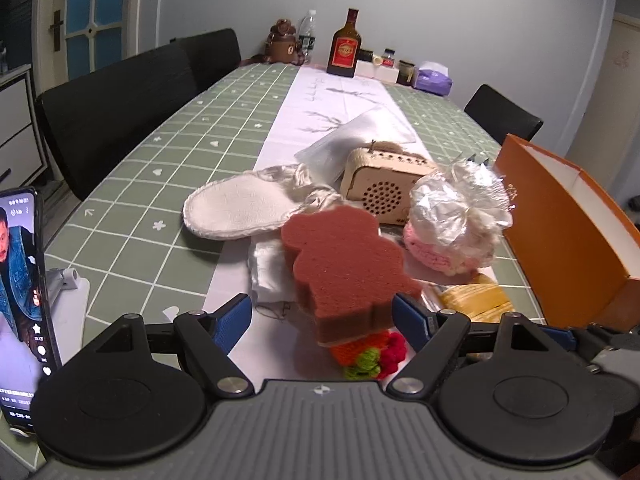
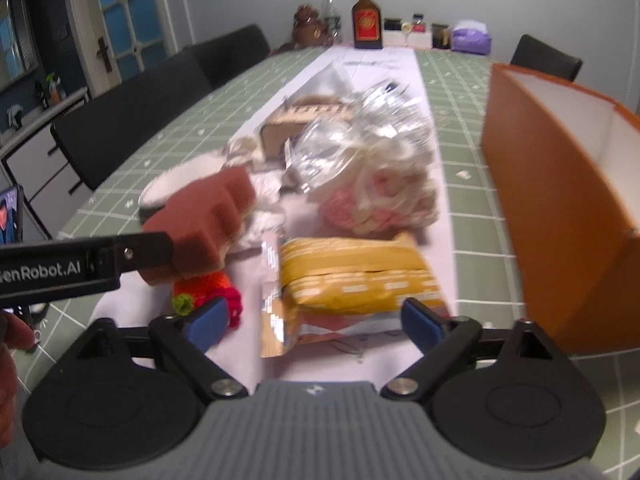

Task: Organize soft objects
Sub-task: 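Grasp the red sponge with the left tool while the right tool grasps the yellow packet, then carry the red sponge and yellow packet into the orange box and release both, then grasp the bagged crochet item with the right tool while the left tool grasps the pink crochet piece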

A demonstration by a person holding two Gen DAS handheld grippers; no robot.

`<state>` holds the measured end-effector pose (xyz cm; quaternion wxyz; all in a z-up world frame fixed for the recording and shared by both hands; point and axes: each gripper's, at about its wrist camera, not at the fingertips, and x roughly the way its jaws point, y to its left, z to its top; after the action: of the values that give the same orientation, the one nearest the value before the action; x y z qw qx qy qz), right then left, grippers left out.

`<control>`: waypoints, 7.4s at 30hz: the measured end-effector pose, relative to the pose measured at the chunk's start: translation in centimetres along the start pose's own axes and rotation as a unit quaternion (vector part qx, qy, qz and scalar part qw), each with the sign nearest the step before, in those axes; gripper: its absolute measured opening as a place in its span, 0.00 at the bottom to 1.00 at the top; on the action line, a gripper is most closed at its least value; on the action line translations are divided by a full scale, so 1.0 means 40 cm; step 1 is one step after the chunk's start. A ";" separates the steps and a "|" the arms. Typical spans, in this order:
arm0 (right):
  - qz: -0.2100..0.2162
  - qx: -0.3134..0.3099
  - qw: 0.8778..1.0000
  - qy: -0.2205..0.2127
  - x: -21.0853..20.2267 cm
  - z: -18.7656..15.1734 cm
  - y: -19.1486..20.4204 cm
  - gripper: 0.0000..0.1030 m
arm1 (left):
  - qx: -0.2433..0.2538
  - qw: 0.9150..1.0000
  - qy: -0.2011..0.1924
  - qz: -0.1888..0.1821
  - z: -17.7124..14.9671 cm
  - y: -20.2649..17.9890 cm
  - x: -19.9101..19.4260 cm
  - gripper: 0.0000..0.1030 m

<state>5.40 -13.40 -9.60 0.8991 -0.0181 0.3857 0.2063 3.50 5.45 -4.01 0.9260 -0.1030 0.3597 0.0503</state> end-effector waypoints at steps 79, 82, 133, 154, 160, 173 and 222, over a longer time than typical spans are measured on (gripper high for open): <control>-0.024 0.120 0.992 0.027 0.027 0.026 -0.125 0.77 | 0.071 0.997 0.006 0.030 0.033 -0.123 0.086 0.87; -0.026 0.130 0.991 0.026 0.035 0.025 -0.132 0.67 | 0.064 0.998 -0.003 0.019 0.031 -0.116 0.065 0.87; -0.038 -0.015 0.998 0.049 -0.286 0.338 -0.604 0.40 | 0.224 0.942 0.062 -0.241 0.282 -0.633 0.063 0.86; -0.027 -0.073 0.975 0.209 -0.010 0.296 -0.730 0.40 | 0.396 0.880 0.214 -0.152 0.164 -0.868 0.332 0.87; -0.033 -0.088 0.970 0.225 0.003 0.301 -0.717 0.46 | 0.422 0.871 0.211 -0.134 0.151 -0.883 0.335 0.93; -0.053 -0.103 0.969 0.216 -0.039 0.302 -0.709 0.56 | 0.411 0.873 0.206 -0.165 0.170 -0.861 0.321 0.97; 0.038 -0.163 0.986 -0.012 -0.013 0.239 -0.101 0.88 | 0.178 0.983 0.039 -0.033 0.129 -0.149 0.125 0.70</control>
<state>13.19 -15.45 -3.04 0.8800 -0.1468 0.3370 0.3007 11.54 0.91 -2.76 0.9161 0.0498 0.3947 -0.0492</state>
